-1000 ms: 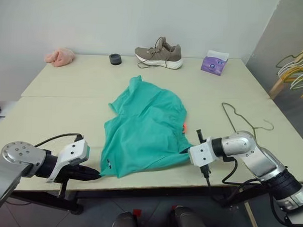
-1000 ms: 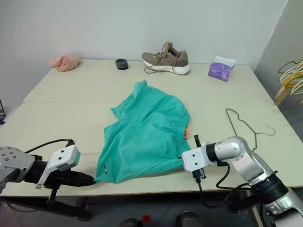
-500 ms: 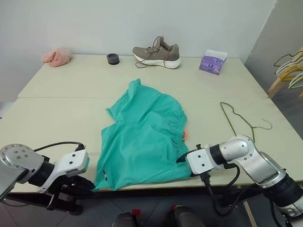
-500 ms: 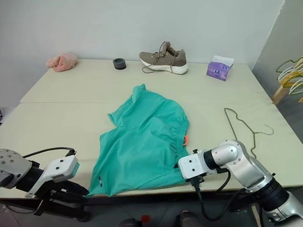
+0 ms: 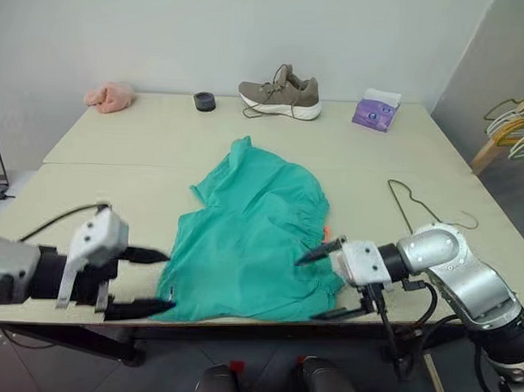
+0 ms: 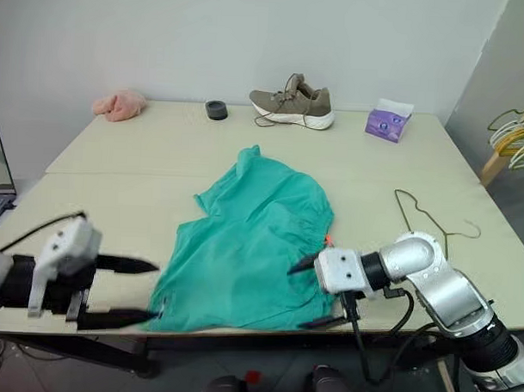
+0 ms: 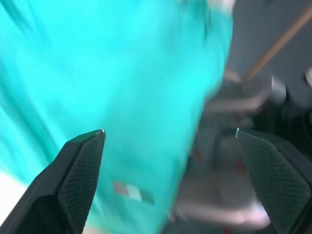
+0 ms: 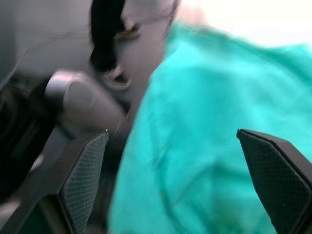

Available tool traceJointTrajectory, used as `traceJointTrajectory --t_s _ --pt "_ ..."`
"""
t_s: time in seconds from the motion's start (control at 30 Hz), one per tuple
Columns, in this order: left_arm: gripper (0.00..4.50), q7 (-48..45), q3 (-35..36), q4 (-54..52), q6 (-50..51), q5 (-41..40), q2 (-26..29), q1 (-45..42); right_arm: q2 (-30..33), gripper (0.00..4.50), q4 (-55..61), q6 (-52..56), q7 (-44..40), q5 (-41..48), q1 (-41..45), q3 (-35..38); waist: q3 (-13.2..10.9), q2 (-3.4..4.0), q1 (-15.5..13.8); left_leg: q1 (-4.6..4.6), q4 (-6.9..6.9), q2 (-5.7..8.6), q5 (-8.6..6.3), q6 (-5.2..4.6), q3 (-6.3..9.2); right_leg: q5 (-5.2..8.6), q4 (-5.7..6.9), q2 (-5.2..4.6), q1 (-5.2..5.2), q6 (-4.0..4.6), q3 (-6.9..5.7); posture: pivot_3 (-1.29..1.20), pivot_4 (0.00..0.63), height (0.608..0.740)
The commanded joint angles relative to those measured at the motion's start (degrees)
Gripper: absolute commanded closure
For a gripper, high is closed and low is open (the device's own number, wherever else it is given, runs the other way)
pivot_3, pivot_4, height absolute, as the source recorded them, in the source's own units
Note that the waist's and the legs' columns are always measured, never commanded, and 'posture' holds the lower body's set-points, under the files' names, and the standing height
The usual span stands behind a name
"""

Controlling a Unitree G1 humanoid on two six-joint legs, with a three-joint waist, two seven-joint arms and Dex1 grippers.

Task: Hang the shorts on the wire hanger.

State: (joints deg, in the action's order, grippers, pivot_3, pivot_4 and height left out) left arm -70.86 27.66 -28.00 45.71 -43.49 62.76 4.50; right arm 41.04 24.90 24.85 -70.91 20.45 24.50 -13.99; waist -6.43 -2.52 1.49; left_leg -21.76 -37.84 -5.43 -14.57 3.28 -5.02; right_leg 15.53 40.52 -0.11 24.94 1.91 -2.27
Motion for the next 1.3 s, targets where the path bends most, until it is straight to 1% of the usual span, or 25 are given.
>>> traceJointTrajectory --t_s 0.03,0.1,0.17,0.23,0.27,0.37,0.47,0.53,0.63,0.8,0.97,1.03,1.13,1.2,1.27,1.3 --pt "0.02 4.7 0.0 -1.5 0.9 -3.7 -2.4 -3.7 -0.6 0.0 0.1 5.1 6.4 3.7 0.3 7.2 0.0 -0.01 0.1 0.0 0.0 0.0 0.0 0.0 0.04 0.0 -0.01 0.0 0.0 0.0 0.0 -0.04 0.096 0.74" --pt "0.02 7.0 -2.5 -0.3 -1.3 -1.3 -4.2 -5.4 -1.4 0.0 -1.2 8.2 12.0 5.4 -1.1 13.7 0.0 0.02 0.2 -0.01 0.01 0.01 0.0 0.0 0.06 0.0 -0.03 0.0 0.0 0.0 0.04 -0.05 0.1 0.74" --pt "0.02 10.1 -5.9 1.4 -3.6 1.2 -6.7 -8.4 -3.2 0.0 -4.1 9.7 19.9 4.2 -2.0 19.3 0.0 0.02 0.1 -0.01 0.01 0.02 0.0 0.0 0.07 0.0 -0.05 0.0 -0.01 0.0 0.07 -0.06 0.102 0.74" --pt "0.02 11.9 -9.4 2.0 -5.0 2.9 -8.8 -11.0 -4.2 0.0 -7.3 9.5 26.3 0.9 -2.8 22.0 0.0 -0.01 0.2 0.0 0.0 0.05 0.0 0.0 0.08 -0.02 -0.05 0.0 -0.04 0.01 0.06 -0.07 0.102 0.74" --pt "0.02 13.1 -11.3 1.4 -4.3 2.4 -10.3 -12.3 -4.7 0.0 -8.9 9.5 29.4 -0.4 -3.4 23.3 0.0 -0.01 0.2 -0.01 0.0 0.05 0.0 0.0 0.07 -0.02 -0.05 0.0 -0.05 0.02 0.06 -0.09 0.104 0.74" --pt "0.02 12.6 -15.3 -1.0 -3.8 1.5 -11.6 -13.1 -5.3 0.0 -12.5 9.7 37.2 -4.8 -5.0 25.1 0.0 0.0 0.5 -0.04 0.02 0.05 0.0 0.0 0.06 -0.02 -0.14 0.0 -0.08 0.01 0.11 -0.11 0.108 0.74" --pt "0.02 12.1 -17.4 0.0 -5.4 2.6 -11.8 -14.3 -5.5 0.0 -16.3 11.2 44.9 -9.7 -5.8 25.3 -0.1 0.1 1.4 -0.06 0.05 0.04 0.0 0.0 0.04 -0.02 -0.24 0.01 -0.07 0.0 0.19 -0.12 0.111 0.74" --pt "0.02 11.6 -18.8 1.4 -6.1 3.0 -11.9 -16.3 -5.8 0.0 -20.7 13.6 48.4 -10.8 -4.8 26.4 -0.1 0.1 1.9 -0.06 0.05 0.04 0.0 0.0 0.05 -0.02 -0.24 0.01 -0.06 0.0 0.2 -0.12 0.112 0.74" --pt "0.02 9.5 -22.4 3.9 -8.4 5.2 -12.1 -21.7 -5.9 0.0 -28.7 16.9 50.9 -10.3 -2.5 28.7 -0.1 0.1 2.3 -0.03 0.06 0.04 0.0 -0.01 0.08 -0.02 -0.24 0.05 -0.11 0.0 0.17 -0.12 0.111 0.74" --pt "0.02 7.5 -26.1 6.2 -10.0 6.5 -13.3 -28.5 -5.0 0.0 -38.0 18.9 49.8 -10.1 0.1 27.7 -0.1 0.17 3.2 -0.07 0.12 0.06 0.0 -0.01 0.08 -0.02 -0.34 0.09 -0.13 -0.01 0.18 -0.13 0.114 0.74" --pt "0.02 6.1 -27.9 8.0 -11.2 7.9 -13.7 -31.6 -4.7 0.0 -49.6 17.2 49.4 -11.7 3.1 26.1 -0.2 0.19 3.9 0.01 0.15 0.04 -0.01 -0.02 0.1 -0.05 -0.55 0.11 -0.41 -0.07 0.23 -0.12 0.116 0.74" --pt "0.02 5.8 -28.1 8.6 -11.6 8.3 -13.7 -32.0 -4.7 0.0 -53.0 17.1 48.8 -11.7 4.1 25.4 -0.2 0.15 3.9 0.29 0.16 0.04 -0.02 -0.05 0.13 -0.04 -0.64 0.12 -0.66 -0.08 0.15 -0.12 0.116 0.74" --pt "0.0 5.2 -28.0 9.3 -12.3 8.9 -13.6 -32.3 -4.7 0.55 -57.4 18.2 47.3 -11.3 5.7 24.7 -0.2 0.01 3.8 0.67 0.35 0.05 -0.04 -0.06 0.11 -0.04 -0.79 0.11 -0.98 -0.08 0.18 -0.12 0.115 0.74" --pt "0.0 5.0 -28.0 9.6 -12.7 9.3 -13.5 -32.3 -4.9 1.14 -60.0 18.7 46.7 -11.7 6.5 23.9 -0.1 -0.05 3.8 1.09 0.82 0.14 -0.03 -0.06 0.12 -0.06 -1.15 0.12 -1.41 -0.11 0.2 -0.12 0.113 0.74" --pt "0.0 5.0 -27.9 9.8 -12.9 9.7 -13.6 -32.2 -4.9 1.83 -62.0 18.3 46.4 -12.6 7.0 22.8 -0.1 -0.13 3.8 1.18 0.88 0.13 -0.03 -0.06 0.12 -0.07 -1.33 0.16 -1.59 -0.13 0.2 -0.12 0.112 0.74" --pt "0.0 5.0 -27.8 9.8 -13.0 9.9 -13.6 -32.2 -5.1 2.25 -63.0 17.8 46.6 -13.2 7.2 22.1 0.0 -0.22 3.8 1.16 0.89 0.13 -0.03 -0.06 0.14 -0.09 -1.41 0.17 -1.62 -0.15 0.2 -0.12 0.109 0.74"
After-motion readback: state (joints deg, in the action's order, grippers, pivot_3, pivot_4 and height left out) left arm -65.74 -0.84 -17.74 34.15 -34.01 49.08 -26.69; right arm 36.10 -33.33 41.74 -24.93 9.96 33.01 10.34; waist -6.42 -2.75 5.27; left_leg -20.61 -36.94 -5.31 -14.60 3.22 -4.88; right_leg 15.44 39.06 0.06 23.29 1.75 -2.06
